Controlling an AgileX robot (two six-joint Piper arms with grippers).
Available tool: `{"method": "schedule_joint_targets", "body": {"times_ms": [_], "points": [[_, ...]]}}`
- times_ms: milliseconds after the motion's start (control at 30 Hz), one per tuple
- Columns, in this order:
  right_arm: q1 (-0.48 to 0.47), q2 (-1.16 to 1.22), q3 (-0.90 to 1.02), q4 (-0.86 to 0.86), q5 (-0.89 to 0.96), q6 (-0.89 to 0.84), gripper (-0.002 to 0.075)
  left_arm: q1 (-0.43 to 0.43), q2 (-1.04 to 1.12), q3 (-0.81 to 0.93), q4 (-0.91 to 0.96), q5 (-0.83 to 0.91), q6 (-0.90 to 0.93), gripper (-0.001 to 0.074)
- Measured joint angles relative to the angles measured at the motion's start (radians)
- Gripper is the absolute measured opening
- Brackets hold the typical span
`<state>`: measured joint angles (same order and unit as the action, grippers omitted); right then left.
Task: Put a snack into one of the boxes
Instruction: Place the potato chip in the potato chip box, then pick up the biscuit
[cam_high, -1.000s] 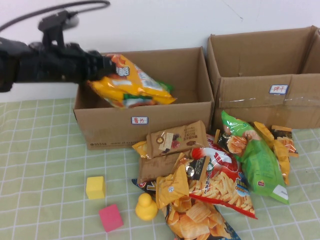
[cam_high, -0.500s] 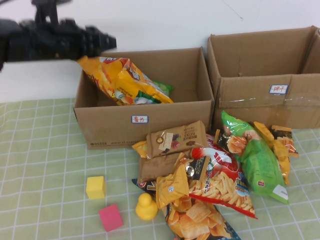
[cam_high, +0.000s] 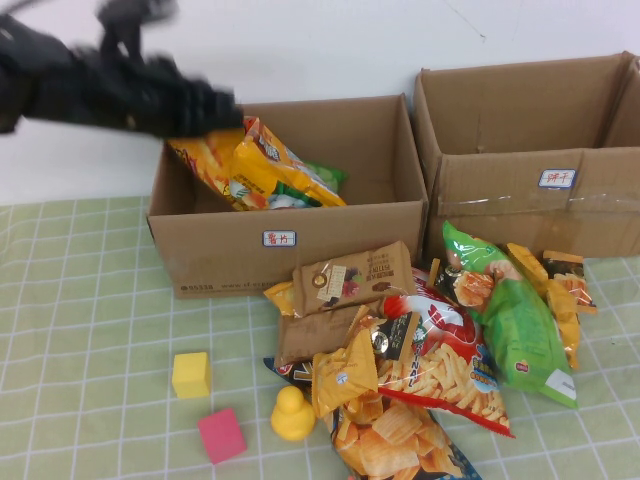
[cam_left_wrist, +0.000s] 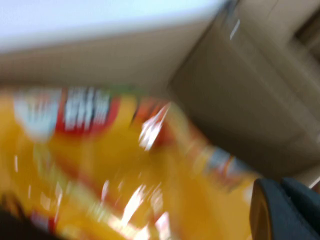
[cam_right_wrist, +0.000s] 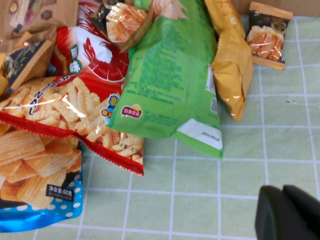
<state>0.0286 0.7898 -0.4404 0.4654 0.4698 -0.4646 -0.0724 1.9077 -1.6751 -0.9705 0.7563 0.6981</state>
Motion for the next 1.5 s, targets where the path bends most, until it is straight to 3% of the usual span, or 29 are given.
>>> {"method": "schedule_joint_targets", "body": {"times_ms": [433, 600, 800, 1033, 1267, 1500], "points": [[0.0, 0.0, 0.0, 0.002, 0.0, -0.024, -0.0002, -0.041, 0.208, -0.031, 0.002, -0.053, -0.056, 0.0], [0.0, 0.0, 0.0, 0.002, 0.0, -0.031, -0.0002, -0.041, 0.2, -0.119, 0.037, 0.018, -0.06, 0.0], [0.0, 0.0, 0.0, 0.002, -0.001, -0.031, -0.0002, -0.041, 0.077, -0.23, 0.249, 0.085, -0.11, 0.0], [0.0, 0.0, 0.0, 0.016, -0.006, -0.031, -0.0002, -0.041, -0.154, -0.249, 0.644, 0.201, -0.264, -0.0001], [0.0, 0.0, 0.0, 0.03, -0.006, -0.035, -0.0002, -0.041, -0.356, -0.078, 0.788, 0.278, -0.302, -0.0001], [0.022, 0.002, 0.004, 0.07, 0.002, -0.095, -0.0002, -0.041, -0.677, 0.325, 0.796, 0.11, -0.302, -0.0001]]}}
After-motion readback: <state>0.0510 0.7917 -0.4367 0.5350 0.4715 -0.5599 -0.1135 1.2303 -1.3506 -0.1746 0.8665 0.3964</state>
